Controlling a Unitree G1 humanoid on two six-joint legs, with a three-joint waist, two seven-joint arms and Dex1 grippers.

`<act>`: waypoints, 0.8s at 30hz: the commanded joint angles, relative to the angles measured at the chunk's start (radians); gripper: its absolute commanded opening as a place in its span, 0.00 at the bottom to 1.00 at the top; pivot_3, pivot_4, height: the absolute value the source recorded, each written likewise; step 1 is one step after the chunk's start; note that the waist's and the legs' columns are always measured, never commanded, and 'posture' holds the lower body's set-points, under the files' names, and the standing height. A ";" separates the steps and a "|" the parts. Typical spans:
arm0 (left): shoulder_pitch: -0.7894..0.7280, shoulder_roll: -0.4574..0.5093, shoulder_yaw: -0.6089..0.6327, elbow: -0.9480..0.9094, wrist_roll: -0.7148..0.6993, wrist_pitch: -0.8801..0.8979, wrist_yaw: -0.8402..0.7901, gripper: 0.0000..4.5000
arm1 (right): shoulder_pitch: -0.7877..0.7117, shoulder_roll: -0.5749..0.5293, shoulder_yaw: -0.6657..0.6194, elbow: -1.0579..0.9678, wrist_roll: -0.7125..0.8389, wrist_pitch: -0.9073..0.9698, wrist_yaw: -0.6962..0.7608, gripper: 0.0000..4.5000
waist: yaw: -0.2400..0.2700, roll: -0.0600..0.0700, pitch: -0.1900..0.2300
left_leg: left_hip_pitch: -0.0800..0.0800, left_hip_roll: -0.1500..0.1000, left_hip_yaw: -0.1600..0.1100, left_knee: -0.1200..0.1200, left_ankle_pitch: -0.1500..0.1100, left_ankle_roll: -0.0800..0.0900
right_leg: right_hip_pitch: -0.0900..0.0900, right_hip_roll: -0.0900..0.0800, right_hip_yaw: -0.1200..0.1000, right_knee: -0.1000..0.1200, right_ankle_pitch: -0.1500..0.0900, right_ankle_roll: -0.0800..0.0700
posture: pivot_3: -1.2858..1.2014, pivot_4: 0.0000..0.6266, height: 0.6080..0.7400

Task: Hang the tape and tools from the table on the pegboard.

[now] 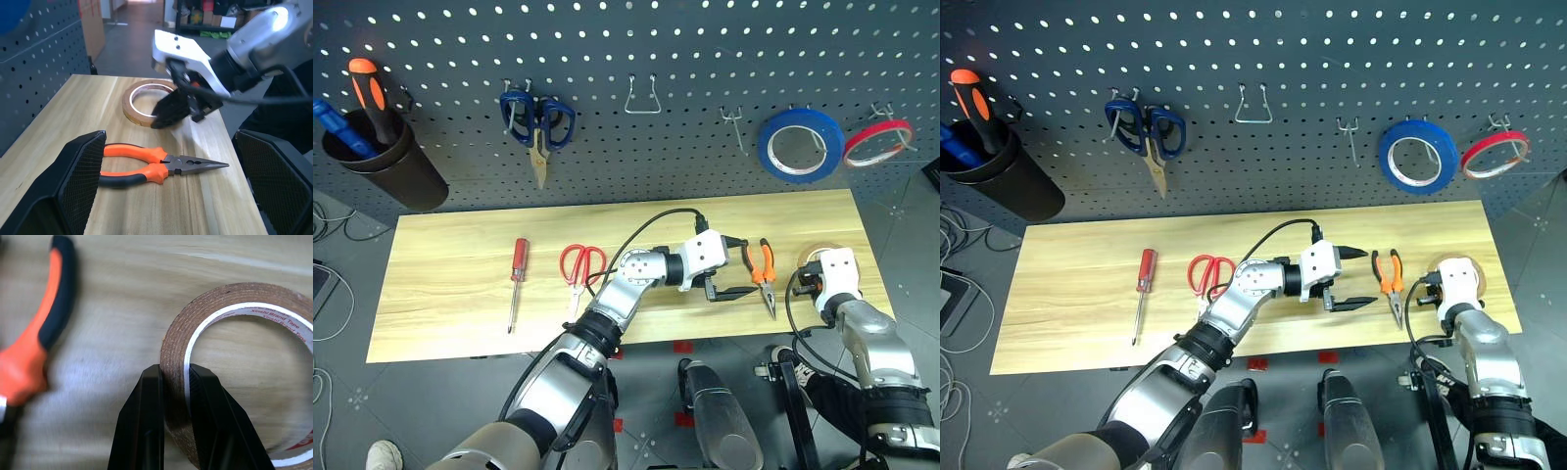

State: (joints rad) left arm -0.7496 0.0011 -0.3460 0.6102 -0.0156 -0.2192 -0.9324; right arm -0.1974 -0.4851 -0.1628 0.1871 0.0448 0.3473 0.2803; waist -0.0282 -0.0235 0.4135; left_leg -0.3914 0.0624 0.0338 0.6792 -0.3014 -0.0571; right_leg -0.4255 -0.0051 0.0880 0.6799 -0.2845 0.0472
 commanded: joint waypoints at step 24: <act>0.343 0.248 0.241 -0.827 -0.257 0.607 0.161 1.00 | 0.125 0.007 0.297 -0.355 -0.531 -0.737 -0.283 0.10 | 0.001 -0.006 -0.122 | -0.012 -0.003 -0.001 0.001 0.003 -0.005 | -0.013 -0.002 0.000 0.001 0.002 0.002 | 0.53 0.32 1.00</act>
State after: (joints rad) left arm -0.4279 0.2436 -0.1139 -0.1576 -0.2515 0.3784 -0.7865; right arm -0.0459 -0.4742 0.1367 -0.1806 -0.4725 -0.3275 0.0234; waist -0.0275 -0.0293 0.2915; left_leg -0.4034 0.0597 0.0324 0.6796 -0.2986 -0.0618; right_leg -0.4387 -0.0067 0.0879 0.6807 -0.2822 0.0491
